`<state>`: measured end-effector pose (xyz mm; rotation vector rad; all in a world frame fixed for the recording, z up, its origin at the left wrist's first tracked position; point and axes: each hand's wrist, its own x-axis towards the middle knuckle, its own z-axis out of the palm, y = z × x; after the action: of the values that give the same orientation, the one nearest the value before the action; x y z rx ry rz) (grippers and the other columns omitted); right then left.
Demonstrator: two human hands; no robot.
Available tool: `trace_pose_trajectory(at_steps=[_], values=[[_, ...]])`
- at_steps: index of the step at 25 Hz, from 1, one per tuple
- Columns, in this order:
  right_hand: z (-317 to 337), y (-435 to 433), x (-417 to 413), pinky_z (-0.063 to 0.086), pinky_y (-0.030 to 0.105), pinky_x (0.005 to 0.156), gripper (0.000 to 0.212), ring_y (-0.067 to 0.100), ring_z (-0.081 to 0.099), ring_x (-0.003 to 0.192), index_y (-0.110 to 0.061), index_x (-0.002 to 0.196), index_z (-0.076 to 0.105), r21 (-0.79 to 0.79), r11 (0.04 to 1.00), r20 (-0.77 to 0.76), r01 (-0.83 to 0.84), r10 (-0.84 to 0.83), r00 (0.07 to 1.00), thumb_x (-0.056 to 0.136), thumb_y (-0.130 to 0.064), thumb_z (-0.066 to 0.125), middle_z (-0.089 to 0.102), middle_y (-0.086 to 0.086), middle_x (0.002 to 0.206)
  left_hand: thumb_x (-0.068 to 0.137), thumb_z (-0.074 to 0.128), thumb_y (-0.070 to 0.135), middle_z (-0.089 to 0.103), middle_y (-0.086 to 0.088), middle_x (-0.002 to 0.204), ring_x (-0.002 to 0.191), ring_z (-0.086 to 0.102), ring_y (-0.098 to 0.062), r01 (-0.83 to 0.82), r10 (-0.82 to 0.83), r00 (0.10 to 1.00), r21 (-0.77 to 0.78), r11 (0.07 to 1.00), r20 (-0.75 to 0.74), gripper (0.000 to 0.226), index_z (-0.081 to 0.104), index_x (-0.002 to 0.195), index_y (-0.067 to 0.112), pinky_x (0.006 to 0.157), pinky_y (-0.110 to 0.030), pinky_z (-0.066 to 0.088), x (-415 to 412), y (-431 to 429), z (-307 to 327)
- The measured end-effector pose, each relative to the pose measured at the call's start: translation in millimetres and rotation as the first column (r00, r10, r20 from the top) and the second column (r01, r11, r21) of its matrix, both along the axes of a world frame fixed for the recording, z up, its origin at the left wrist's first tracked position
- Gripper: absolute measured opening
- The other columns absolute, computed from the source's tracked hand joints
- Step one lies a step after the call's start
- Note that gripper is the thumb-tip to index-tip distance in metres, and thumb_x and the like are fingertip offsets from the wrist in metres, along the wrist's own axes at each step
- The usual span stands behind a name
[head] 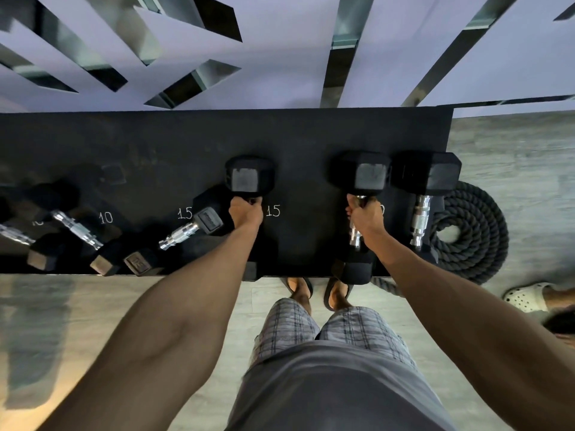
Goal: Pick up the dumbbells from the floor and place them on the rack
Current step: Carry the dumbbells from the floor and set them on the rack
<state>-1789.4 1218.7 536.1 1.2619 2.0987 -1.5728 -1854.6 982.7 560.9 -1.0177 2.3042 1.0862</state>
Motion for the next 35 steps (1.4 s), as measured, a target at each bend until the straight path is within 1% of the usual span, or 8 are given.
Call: trace_pose_trajectory(at_steps=[3, 7, 10, 13, 19, 22, 29, 35], values=[[5, -2, 2, 0.057, 0.027, 0.073, 0.031, 0.011, 0.065, 0.071, -0.002, 0.116, 0.059, 0.0, 1.0, -0.027, 0.005, -0.005, 1.0, 0.095, -0.024, 0.06, 0.068, 0.008, 0.088, 0.092, 0.064, 0.012, 0.063, -0.025, 0.123, 0.119, 0.06, -0.036, -0.044, 0.037, 0.997, -0.096, 0.994, -0.072, 0.035, 0.057, 0.119, -0.009, 0.098, -0.037, 0.045, 8, 11, 7], [0, 1, 11, 0.059, 0.041, 0.084, 0.018, 0.024, 0.072, 0.088, -0.013, 0.099, 0.059, 0.015, 0.997, 0.047, -0.072, 0.072, 0.996, 0.089, -0.026, 0.064, 0.073, 0.011, 0.097, 0.089, 0.062, 0.005, 0.056, -0.024, 0.131, 0.126, 0.051, -0.037, -0.021, 0.009, 0.999, -0.265, 0.964, -0.046, 0.038, 0.051, 0.124, -0.007, 0.096, -0.045, 0.047, 14, 26, 19], [3, 2, 26, 0.054, 0.035, 0.087, 0.042, 0.032, 0.067, 0.103, -0.005, 0.117, 0.053, 0.062, 0.983, 0.146, -0.171, 0.16, 0.976, 0.086, -0.03, 0.067, 0.07, 0.014, 0.11, 0.087, 0.063, 0.004, 0.046, -0.023, 0.136, 0.127, 0.044, -0.036, -0.036, -0.008, 0.993, -0.37, 0.928, -0.118, 0.046, 0.041, 0.128, -0.003, 0.098, -0.045, 0.044, 25, 56, 28], [-1, 6, 38, 0.048, 0.033, 0.087, 0.05, 0.035, 0.063, 0.112, -0.001, 0.126, 0.05, 0.081, 0.959, 0.125, -0.273, 0.262, 0.957, 0.088, -0.029, 0.066, 0.068, 0.017, 0.116, 0.09, 0.059, 0.008, 0.062, -0.015, 0.114, 0.102, 0.062, -0.029, 0.03, -0.05, 0.983, -0.114, 0.993, -0.178, 0.03, 0.048, 0.118, 0.005, 0.087, -0.037, 0.05, 28, 107, 22], [-16, 18, 53, 0.05, 0.037, 0.084, 0.04, 0.03, 0.066, 0.098, -0.002, 0.12, 0.057, -0.003, 0.932, 0.086, -0.362, 0.36, 0.929, 0.087, -0.024, 0.068, 0.07, 0.014, 0.107, 0.072, 0.07, 0.012, 0.07, -0.009, 0.089, 0.086, 0.068, -0.026, 0.067, -0.169, 0.968, 0.46, 0.885, 0.184, 0.02, 0.058, 0.088, 0.011, 0.08, -0.043, 0.059, 33, 184, -15], [-16, 19, 52, 0.052, 0.037, 0.08, 0.034, 0.025, 0.067, 0.083, -0.003, 0.118, 0.055, -0.057, 0.941, 0.029, -0.333, 0.335, 0.942, 0.09, -0.019, 0.066, 0.072, 0.012, 0.096, 0.073, 0.081, 0.021, 0.074, -0.009, 0.09, 0.086, 0.072, -0.024, -0.009, -0.144, 0.96, 0.543, 0.84, 0.24, 0.048, 0.063, 0.112, -0.001, 0.072, -0.038, 0.058, 29, 195, -17], [-9, 14, 39, 0.044, 0.026, 0.079, 0.042, 0.023, 0.064, 0.101, -0.001, 0.129, 0.047, -0.06, 0.937, 0.014, -0.344, 0.346, 0.938, 0.093, -0.018, 0.062, 0.066, 0.008, 0.113, 0.08, 0.079, 0.019, 0.073, -0.005, 0.083, 0.078, 0.071, -0.017, -0.011, -0.132, 0.967, 0.551, 0.835, 0.219, 0.04, 0.066, 0.112, -0.002, 0.065, -0.03, 0.056, 18, 191, -14], [-9, 9, 20, 0.053, 0.038, 0.086, 0.043, 0.027, 0.067, 0.099, -0.005, 0.127, 0.048, -0.049, 0.921, -0.022, -0.387, 0.387, 0.922, 0.092, -0.022, 0.064, 0.068, 0.012, 0.112, 0.083, 0.076, 0.018, 0.072, -0.003, 0.082, 0.083, 0.07, -0.016, 0.033, -0.157, 0.972, 0.564, 0.825, 0.174, 0.034, 0.066, 0.111, 0.0, 0.083, -0.039, 0.057, -4, 179, -4]])
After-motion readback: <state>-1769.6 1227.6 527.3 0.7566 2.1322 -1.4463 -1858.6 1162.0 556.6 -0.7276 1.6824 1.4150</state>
